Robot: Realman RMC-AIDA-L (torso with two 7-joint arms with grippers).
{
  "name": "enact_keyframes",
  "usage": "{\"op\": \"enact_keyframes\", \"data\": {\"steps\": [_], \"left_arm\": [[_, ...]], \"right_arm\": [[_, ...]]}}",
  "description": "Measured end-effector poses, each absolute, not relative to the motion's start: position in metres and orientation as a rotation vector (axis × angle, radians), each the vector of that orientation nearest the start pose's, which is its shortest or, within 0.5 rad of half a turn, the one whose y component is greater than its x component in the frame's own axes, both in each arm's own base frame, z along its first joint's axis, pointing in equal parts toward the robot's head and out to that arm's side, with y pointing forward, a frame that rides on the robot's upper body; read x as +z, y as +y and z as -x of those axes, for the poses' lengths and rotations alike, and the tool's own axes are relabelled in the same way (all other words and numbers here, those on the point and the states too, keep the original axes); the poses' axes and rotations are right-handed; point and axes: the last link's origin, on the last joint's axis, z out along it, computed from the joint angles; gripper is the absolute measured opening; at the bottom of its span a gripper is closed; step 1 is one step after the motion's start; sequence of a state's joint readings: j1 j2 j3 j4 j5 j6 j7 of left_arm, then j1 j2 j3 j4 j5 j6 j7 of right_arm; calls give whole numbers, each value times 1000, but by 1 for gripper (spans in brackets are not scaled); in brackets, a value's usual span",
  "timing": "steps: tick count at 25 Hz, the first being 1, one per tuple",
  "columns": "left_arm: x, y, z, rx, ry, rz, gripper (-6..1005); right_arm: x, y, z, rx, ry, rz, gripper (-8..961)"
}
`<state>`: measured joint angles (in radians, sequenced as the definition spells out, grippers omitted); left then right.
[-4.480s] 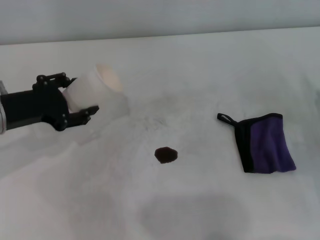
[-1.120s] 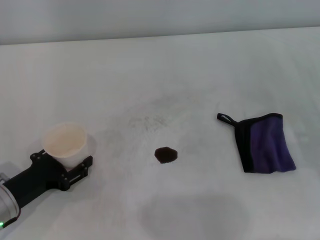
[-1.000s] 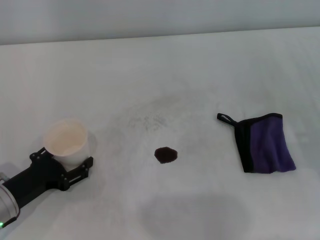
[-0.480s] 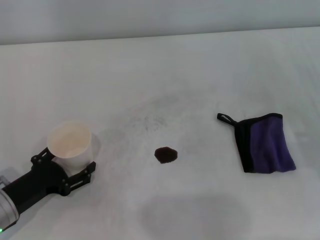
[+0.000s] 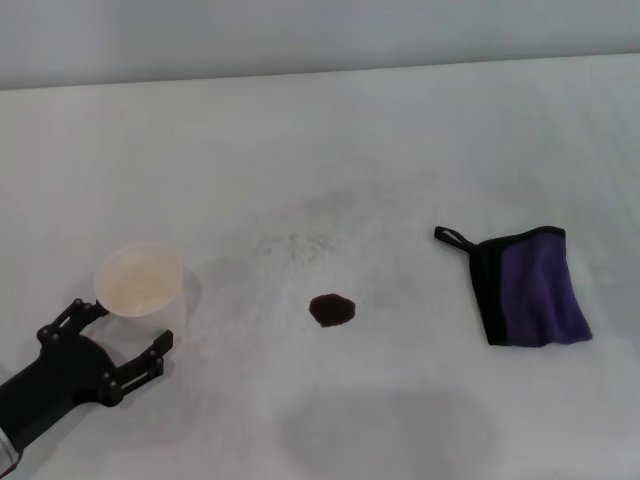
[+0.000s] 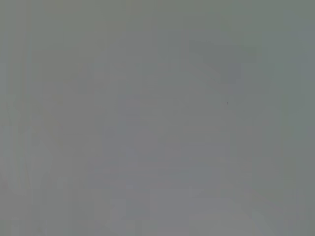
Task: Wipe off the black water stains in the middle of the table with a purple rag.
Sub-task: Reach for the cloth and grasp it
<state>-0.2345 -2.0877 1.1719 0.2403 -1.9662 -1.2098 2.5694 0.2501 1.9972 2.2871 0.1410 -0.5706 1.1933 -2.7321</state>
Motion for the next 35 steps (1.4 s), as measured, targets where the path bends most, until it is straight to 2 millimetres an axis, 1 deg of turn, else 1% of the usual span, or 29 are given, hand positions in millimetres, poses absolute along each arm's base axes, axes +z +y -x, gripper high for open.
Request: {"op": "enact_keyframes", "data": {"steps": [4,12,18,27,31,35], "left_arm": [[-67,238,352,-581,-549,2322,893],[-65,226,358,-584,-573,2302,892],[-57,214,364,-616,-612,2238,893],[-31,189,385,-619,-636,2006,889],[-20,185,393,-619,-673,1892,887],[-7,188,398,-638,-693,1777,887]], "right_arm": [[72,272,-419,581,634,1424,562],[71,271,-419,577,635,1431,562],[71,272,-419,579,634,1431,561],[73,273,-417,587,618,1431,561],[73,273,-414,601,600,1441,561],[73,273,-412,630,606,1441,561]]}}
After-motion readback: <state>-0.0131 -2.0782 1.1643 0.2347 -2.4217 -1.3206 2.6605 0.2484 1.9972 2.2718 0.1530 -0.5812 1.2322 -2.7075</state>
